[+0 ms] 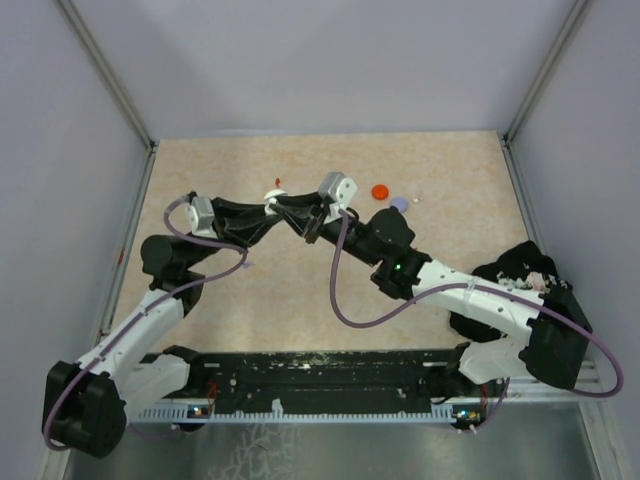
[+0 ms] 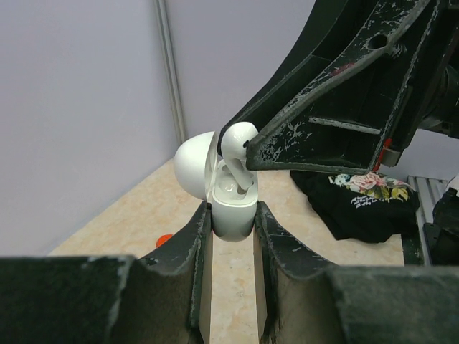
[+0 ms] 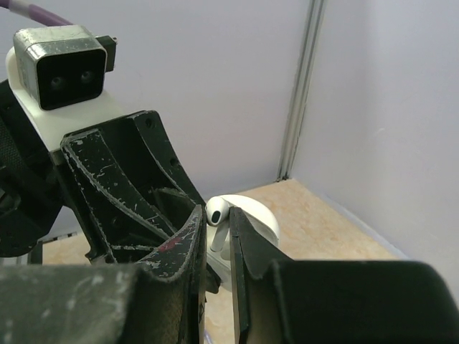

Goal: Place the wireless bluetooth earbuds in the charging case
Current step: Place the earbud in the charging case.

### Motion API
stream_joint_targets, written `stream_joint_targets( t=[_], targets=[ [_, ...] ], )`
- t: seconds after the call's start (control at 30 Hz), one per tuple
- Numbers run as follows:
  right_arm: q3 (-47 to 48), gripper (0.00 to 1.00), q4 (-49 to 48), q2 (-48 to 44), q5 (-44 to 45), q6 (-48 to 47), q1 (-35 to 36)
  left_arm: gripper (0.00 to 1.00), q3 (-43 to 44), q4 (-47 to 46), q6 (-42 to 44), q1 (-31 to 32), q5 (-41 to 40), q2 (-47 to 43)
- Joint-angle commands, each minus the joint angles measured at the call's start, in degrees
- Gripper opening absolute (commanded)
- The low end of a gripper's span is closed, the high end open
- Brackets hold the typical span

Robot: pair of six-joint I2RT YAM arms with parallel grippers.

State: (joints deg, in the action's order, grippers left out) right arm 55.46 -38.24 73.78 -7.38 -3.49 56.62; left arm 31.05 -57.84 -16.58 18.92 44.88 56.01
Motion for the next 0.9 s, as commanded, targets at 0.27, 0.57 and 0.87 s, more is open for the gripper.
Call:
stream_joint_targets(
  t=[0.27, 0.57, 0.87],
  targets=[
    [-2.9, 0.0, -4.0, -1.0, -2.1, -1.8, 0.8, 0.01, 2.9, 5.0, -4.9, 0.2, -6.6, -2.6],
    [-3.0, 0.08, -2.5, -0.9, -0.5, -1.0, 0.9, 0.01, 2.6, 3.6, -5.6, 0.2, -5.8, -2.6],
    [-2.0, 0.1, 1.4, -0.8, 1.4, -0.5, 0.9, 0.01, 1.8, 2.7, -1.2, 0.6, -5.1, -3.6]
  ],
)
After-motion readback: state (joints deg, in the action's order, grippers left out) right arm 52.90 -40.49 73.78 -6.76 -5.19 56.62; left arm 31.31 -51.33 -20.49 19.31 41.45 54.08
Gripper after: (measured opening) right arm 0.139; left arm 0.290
